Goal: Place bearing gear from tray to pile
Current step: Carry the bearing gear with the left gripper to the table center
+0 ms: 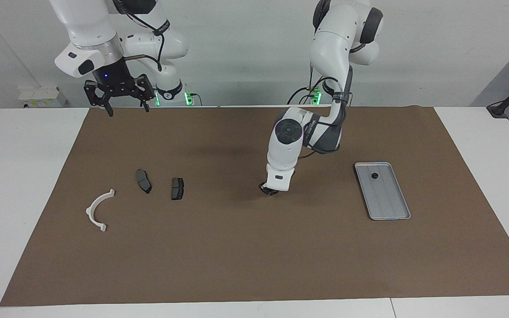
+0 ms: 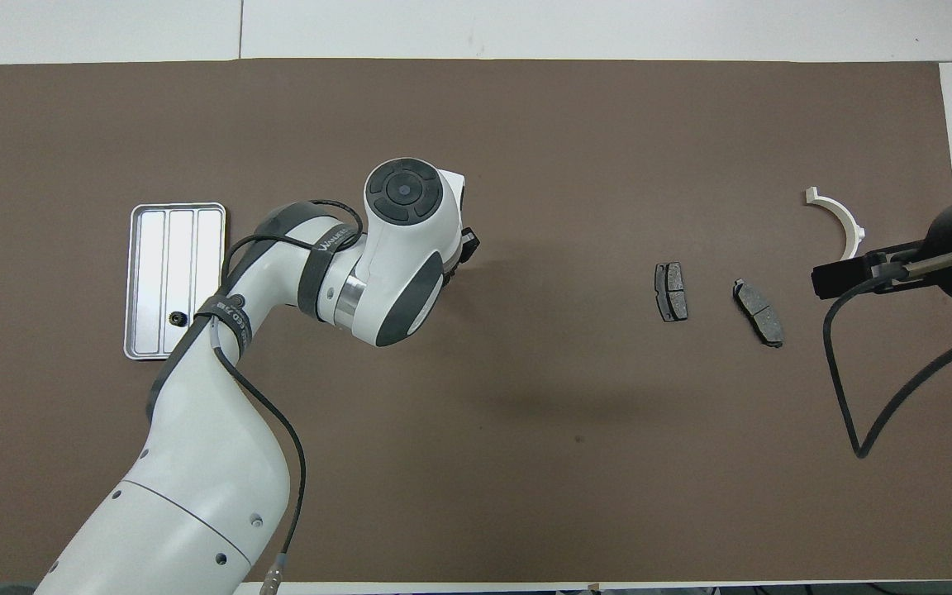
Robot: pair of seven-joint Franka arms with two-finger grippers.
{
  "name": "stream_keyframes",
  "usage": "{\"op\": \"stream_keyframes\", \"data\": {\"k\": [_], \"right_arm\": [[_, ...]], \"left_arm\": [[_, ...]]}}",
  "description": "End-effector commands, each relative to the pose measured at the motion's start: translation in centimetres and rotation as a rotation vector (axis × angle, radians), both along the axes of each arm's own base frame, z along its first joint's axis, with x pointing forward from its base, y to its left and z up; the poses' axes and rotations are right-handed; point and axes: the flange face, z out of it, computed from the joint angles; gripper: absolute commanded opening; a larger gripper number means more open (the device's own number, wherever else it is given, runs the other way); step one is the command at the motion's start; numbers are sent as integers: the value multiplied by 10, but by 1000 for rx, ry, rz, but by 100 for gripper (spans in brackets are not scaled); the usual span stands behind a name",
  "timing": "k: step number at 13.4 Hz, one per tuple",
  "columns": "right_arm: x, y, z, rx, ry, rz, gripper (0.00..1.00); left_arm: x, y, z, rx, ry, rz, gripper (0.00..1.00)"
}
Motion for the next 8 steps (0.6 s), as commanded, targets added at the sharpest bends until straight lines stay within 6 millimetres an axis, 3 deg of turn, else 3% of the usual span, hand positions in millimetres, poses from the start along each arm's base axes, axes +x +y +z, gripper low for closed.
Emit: {"op": "stream_keyframes", "data": {"k": [1,2,3,4,6,7,8], "right_arm": [[-6,-2,0,27,3,10,100],[-6,-1,0,29,3,11,100],[-6,-1,0,27,3,11,100],[-6,-1,0,29,3,10,100],[-7,0,1,29,2,11,100],[-6,0,1,27,0,7,100],[-7,10,1,30,2,1,100]], "left_arm": [[1,-4,2,-11,-13,41,15],[-1,-5,-3,-13,-17,44,17],[-2,-5,-8,-19,-34,59,39],[-6,-3,-14,-19,-38,61,96],[-6,0,-12,-4,-32,53,100],[-3,6,-4,8,-45,45,100],[2,20,17,-3,-61,58,100]]}}
